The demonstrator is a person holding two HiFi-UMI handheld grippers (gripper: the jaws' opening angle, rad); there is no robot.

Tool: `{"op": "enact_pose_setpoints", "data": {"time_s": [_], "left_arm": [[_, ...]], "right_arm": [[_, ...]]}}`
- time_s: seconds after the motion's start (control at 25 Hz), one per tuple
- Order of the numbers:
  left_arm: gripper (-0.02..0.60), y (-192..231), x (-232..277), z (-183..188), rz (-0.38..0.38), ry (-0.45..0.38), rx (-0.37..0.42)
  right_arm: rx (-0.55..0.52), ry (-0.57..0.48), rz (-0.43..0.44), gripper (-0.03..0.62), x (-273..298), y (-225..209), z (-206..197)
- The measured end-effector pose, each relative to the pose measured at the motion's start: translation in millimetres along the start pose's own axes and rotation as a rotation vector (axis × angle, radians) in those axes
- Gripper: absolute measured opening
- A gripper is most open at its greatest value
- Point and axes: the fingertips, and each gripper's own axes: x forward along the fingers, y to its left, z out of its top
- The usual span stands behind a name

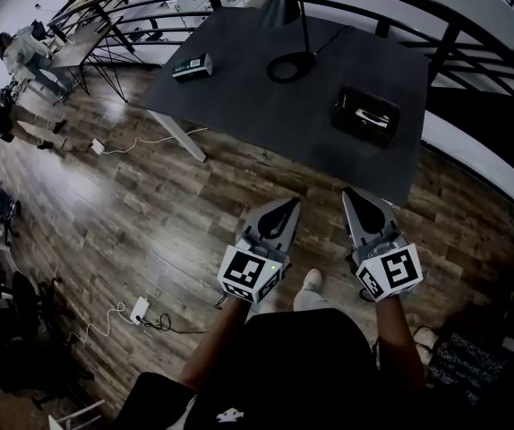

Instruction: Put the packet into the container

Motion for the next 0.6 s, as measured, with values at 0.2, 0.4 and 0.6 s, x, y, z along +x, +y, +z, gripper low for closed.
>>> {"op": "enact_pose_setpoints", "data": {"time_s": [0.2, 0.4, 0.6], "left_arm": [[-0.003, 1.9, 13.4, 4.3, 0.039, -0.009, 0.023], [-0.003, 0.8, 19.6, 11.5, 0.061, -0.005, 0.041], [-0.002, -0.2, 20.9, 19.1, 0.057, -0.001, 0.055]], "right_arm": [[0.014, -0.011, 0.041, 0.003, 2.0, -11.3, -4.6], [0.033, -0.014, 0.072, 0.005, 3.2, -13.3, -7.1], [0.041, -0.036, 0.077, 0.004, 2.4, -12.7, -3.6]]}}
